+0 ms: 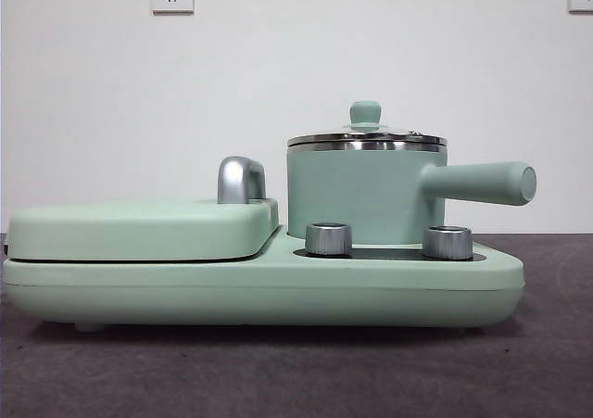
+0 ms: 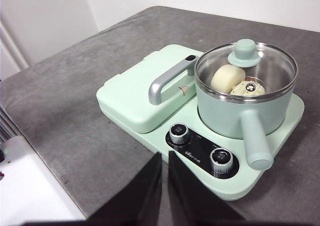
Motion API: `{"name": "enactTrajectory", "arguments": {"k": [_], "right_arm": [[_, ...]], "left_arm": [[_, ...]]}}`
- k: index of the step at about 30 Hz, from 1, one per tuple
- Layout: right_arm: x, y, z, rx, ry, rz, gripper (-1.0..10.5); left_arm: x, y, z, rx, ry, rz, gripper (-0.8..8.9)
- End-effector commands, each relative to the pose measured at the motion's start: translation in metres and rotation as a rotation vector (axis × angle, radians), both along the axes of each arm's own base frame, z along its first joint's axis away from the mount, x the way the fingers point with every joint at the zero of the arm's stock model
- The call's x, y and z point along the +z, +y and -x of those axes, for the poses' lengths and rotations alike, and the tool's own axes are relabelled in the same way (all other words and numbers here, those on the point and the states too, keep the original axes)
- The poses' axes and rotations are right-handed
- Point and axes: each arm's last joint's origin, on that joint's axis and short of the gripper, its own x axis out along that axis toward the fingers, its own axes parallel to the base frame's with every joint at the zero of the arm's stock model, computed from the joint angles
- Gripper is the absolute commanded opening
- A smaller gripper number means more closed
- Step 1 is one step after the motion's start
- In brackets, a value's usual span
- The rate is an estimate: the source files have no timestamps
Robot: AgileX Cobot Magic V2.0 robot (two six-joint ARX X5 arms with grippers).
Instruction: Put the buns in a small steamer
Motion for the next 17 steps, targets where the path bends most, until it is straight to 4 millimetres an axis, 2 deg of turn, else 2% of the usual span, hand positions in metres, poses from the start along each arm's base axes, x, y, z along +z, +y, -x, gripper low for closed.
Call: {"name": "enactTrajectory", "arguments": {"k": [1,4,6,10,13,17], "right_arm": [[0.002,0.0,0.0,0.011,-0.017,-0.003,0.2],[0.002,0.0,0.0,0.01,-0.017,-0.003,0.2],[0.002,0.0,0.0,0.009,-0.018,-0.003,0.2],[0.002,0.0,0.0,0.011,-0.017,-0.004,0.2],[0.002,0.0,0.0,0.01,-0.017,-0.003,0.2],[0.002,0.0,0.0,0.011,-0.017,-0.003,0.2]], "left_arm": [[-0.008,-0.006,-0.013,0.112,-0.132,-0.228,0.07],[-0.031,-0.011,-0.036,0.21,-0.222,-0.357,0.07],[-0.049,-0.013,-0.053,0.278,-0.259,-0.361,0.07],[-0.097,-0.011,-0.088,0.4,-0.297,-0.33,0.07],[-0.128,-0.008,-0.102,0.462,-0.317,-0.233,0.07],[-0.158,-0.005,-0.108,0.503,-0.314,-0.174,0.07]]}}
